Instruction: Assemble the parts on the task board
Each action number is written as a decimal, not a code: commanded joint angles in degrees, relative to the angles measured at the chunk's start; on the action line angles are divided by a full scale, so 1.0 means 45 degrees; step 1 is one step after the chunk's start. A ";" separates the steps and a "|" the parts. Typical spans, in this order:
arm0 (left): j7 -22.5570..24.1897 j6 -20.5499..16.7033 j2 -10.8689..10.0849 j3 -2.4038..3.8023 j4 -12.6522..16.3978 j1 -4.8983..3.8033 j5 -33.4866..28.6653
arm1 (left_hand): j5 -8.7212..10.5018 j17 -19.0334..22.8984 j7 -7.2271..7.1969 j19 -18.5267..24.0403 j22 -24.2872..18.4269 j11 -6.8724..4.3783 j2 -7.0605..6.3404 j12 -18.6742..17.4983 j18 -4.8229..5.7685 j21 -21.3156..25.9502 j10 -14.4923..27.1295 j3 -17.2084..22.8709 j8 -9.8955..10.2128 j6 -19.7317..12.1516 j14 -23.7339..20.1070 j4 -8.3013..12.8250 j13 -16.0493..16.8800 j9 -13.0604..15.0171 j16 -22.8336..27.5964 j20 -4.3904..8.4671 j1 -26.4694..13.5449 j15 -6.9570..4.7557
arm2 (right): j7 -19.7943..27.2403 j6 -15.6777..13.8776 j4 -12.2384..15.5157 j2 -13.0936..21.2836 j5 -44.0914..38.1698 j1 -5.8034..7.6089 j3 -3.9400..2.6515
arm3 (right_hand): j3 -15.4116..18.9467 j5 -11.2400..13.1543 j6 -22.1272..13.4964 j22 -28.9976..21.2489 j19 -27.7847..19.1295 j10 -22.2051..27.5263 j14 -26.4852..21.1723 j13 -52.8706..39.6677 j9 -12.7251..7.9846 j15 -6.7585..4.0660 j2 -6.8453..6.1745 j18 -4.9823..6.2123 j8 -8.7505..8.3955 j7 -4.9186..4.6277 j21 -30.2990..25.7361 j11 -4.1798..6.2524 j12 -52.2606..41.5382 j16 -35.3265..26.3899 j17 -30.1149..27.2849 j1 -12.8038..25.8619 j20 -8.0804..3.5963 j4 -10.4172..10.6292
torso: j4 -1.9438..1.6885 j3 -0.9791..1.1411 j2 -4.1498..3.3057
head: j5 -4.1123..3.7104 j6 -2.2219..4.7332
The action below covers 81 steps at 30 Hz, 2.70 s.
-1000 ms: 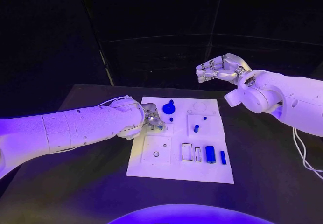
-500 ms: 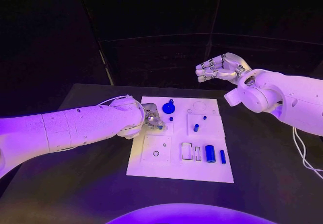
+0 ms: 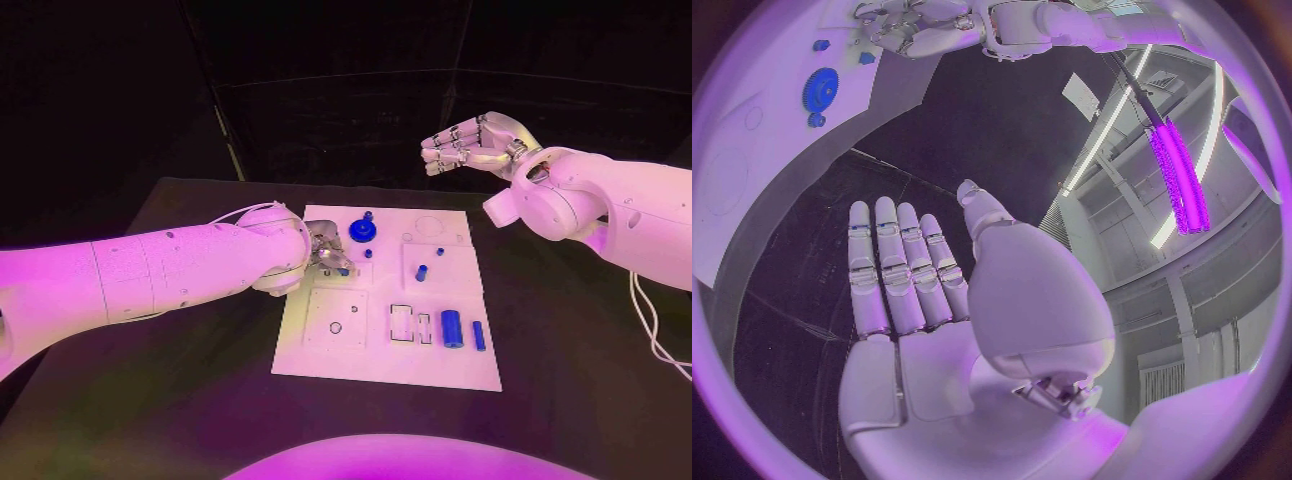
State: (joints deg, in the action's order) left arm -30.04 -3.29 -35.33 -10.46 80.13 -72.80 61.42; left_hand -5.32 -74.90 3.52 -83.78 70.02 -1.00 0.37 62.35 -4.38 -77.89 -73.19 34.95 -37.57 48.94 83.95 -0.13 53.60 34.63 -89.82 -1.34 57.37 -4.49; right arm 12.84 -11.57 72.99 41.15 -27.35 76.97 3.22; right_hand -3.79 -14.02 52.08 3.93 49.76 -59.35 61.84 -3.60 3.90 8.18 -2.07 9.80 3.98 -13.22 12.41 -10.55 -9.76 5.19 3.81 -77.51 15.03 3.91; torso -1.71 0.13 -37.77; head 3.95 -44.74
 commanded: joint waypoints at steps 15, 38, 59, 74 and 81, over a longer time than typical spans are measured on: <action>-0.0146 0.0483 -0.0007 -0.0045 0.0033 0.0052 0.0036 | -0.0012 -0.3355 -0.0106 -0.0131 0.0044 -0.0073 -0.0107 -0.0033 0.0111 -0.0023 -0.0076 0.1854 -0.0120 0.0046 0.1345 0.1848 -0.0035 0.0026 -0.0039 0.0028 0.0086 -0.0103 | 0.0087 0.0139 0.0008 -0.0002 -0.0053 0.0023 -0.0009 | 0.0086 -0.0024 0.0001 -0.0012 0.0123 0.0101 -0.0085 -0.0011 0.0011 0.0024 0.0133 0.0153 0.0062 -0.0185 -0.0091 0.0011 -0.0061 0.0070 -0.0017 0.0045 -0.0003 -0.0026 | -0.0001 0.0002 -0.0002 | 0.0035 -0.0041; -0.0139 0.0510 0.0070 -0.0045 -0.0085 0.0051 0.0011 | 0.0035 -0.3355 -0.0310 -0.0194 0.0299 -0.0224 -0.0659 0.0142 0.0154 -0.0154 -0.0166 -0.0024 -0.0218 0.0426 0.1345 0.0816 -0.0084 -0.0207 -0.0039 0.0147 -0.0685 -0.0231 | 0.0100 0.0104 0.0044 0.0029 -0.0053 0.0023 -0.0009 | 0.0104 -0.0022 0.0006 -0.0011 0.0130 0.0102 -0.0086 -0.0010 0.0012 0.0022 0.0140 0.0154 0.0066 -0.0181 -0.0100 0.0014 -0.0070 0.0074 -0.0017 0.0038 -0.0004 -0.0027 | 0.0003 0.0003 -0.0002 | 0.0014 -0.0065; -0.0131 0.0493 0.0146 -0.0044 -0.0202 0.0051 -0.0060 | 0.0040 -0.3355 -0.0343 -0.0212 0.0372 -0.0249 -0.0779 0.0239 0.0165 -0.0185 -0.0170 -0.0837 -0.0322 0.0579 0.1345 0.0311 -0.0098 -0.0293 -0.0039 0.0173 -0.1081 -0.0255 | 0.0111 0.0082 0.0076 0.0082 -0.0053 0.0023 -0.0009 | 0.0104 -0.0022 0.0006 -0.0011 0.0130 0.0102 -0.0086 -0.0010 0.0012 0.0022 0.0140 0.0154 0.0066 -0.0181 -0.0100 0.0014 -0.0070 0.0074 -0.0017 0.0038 -0.0004 -0.0027 | -0.0001 0.0001 0.0002 | 0.0002 -0.0085; -0.0127 0.0522 0.0171 -0.0043 -0.0230 0.0052 -0.0065 | 0.0043 -0.3355 -0.0333 -0.0226 0.0426 -0.0238 -0.0814 0.0321 0.0174 -0.0207 -0.0177 -0.1496 -0.0372 0.0615 0.1345 -0.0143 -0.0104 -0.0369 -0.0039 0.0172 -0.1464 -0.0248 | 0.0098 0.0082 0.0131 0.0134 -0.0053 0.0023 -0.0009 | 0.0133 -0.0006 0.0011 -0.0010 0.0140 0.0106 -0.0087 -0.0010 0.0013 0.0021 0.0162 0.0155 0.0070 -0.0178 -0.0115 0.0016 -0.0086 0.0080 -0.0017 0.0033 -0.0004 -0.0021 | 0.0009 -0.0006 -0.0005 | 0.0000 -0.0121; -0.0127 0.0513 0.0174 -0.0041 -0.0283 0.0050 -0.0065 | 0.0039 -0.3355 -0.0332 -0.0228 0.0436 -0.0237 -0.0772 0.0336 0.0175 -0.0210 -0.0174 -0.1660 -0.0384 0.0618 0.1345 -0.0267 -0.0117 -0.0391 -0.0039 0.0171 -0.1531 -0.0248 | 0.0096 0.0068 0.0156 0.0169 -0.0054 0.0023 -0.0009 | 0.0133 -0.0006 0.0011 -0.0010 0.0140 0.0106 -0.0087 -0.0010 0.0013 0.0021 0.0162 0.0155 0.0070 -0.0178 -0.0115 0.0016 -0.0086 0.0080 -0.0017 0.0033 -0.0004 -0.0021 | 0.0024 0.0000 0.0004 | -0.0033 -0.0115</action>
State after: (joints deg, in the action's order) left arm -30.48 -1.98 -34.67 -10.54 78.84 -72.71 61.41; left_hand -5.16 -74.90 1.85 -84.18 71.89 -1.85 -3.09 63.68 -4.38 -78.56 -74.02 27.81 -39.14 51.32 83.95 -1.42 53.11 32.99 -89.82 -0.94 50.89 -5.32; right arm 12.86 -11.37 73.52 41.90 -27.56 76.97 3.22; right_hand -3.49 -14.02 52.08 3.94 50.12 -59.36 61.84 -3.60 3.90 8.18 -1.86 9.80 3.98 -13.22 12.17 -10.55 -9.75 5.19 3.82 -77.29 14.97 3.90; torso -1.63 0.08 -37.78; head 3.90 -45.19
